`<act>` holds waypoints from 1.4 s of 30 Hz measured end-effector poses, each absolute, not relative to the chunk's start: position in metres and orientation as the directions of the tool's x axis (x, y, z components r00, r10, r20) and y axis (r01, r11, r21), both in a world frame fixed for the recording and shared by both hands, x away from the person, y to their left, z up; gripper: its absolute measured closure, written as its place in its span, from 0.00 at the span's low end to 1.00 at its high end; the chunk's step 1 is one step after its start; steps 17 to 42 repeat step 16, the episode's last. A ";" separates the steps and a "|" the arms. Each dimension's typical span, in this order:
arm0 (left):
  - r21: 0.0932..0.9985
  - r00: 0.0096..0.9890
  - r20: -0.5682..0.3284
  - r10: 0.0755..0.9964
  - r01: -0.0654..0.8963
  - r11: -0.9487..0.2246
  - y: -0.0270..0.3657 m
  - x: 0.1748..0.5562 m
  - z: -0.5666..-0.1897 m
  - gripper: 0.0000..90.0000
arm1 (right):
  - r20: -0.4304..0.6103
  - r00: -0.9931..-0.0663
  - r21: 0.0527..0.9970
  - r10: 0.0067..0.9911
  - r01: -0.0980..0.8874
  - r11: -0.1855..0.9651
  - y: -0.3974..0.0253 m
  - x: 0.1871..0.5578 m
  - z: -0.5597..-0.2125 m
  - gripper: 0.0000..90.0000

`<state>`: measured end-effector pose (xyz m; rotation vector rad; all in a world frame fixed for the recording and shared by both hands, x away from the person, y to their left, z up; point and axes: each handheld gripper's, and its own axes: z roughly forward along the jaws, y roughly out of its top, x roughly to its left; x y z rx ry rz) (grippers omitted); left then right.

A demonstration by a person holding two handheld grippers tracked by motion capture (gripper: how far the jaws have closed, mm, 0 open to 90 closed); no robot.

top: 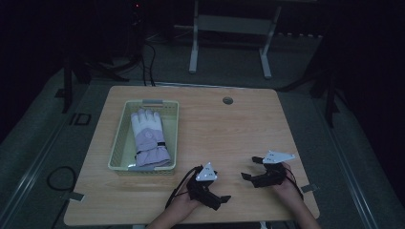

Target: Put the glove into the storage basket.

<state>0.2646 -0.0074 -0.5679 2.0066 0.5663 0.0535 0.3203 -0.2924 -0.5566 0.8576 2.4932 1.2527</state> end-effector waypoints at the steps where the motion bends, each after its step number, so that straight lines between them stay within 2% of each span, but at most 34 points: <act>1: 0.853 0.888 -0.197 0.415 0.364 -0.375 -0.006 0.263 -0.569 0.01 | 0.065 -0.806 0.793 0.588 0.399 0.460 -0.293 0.320 -0.557 0.15; 7: 0.863 0.892 -0.184 0.414 0.348 -0.366 -0.004 0.262 -0.569 0.01 | 0.037 -0.806 0.798 0.591 0.380 0.468 -0.292 0.319 -0.561 0.15; 42: 0.861 0.892 -0.191 0.410 0.352 -0.366 -0.004 0.262 -0.571 0.01 | 0.046 -0.806 0.790 0.590 0.391 0.472 -0.291 0.320 -0.561 0.15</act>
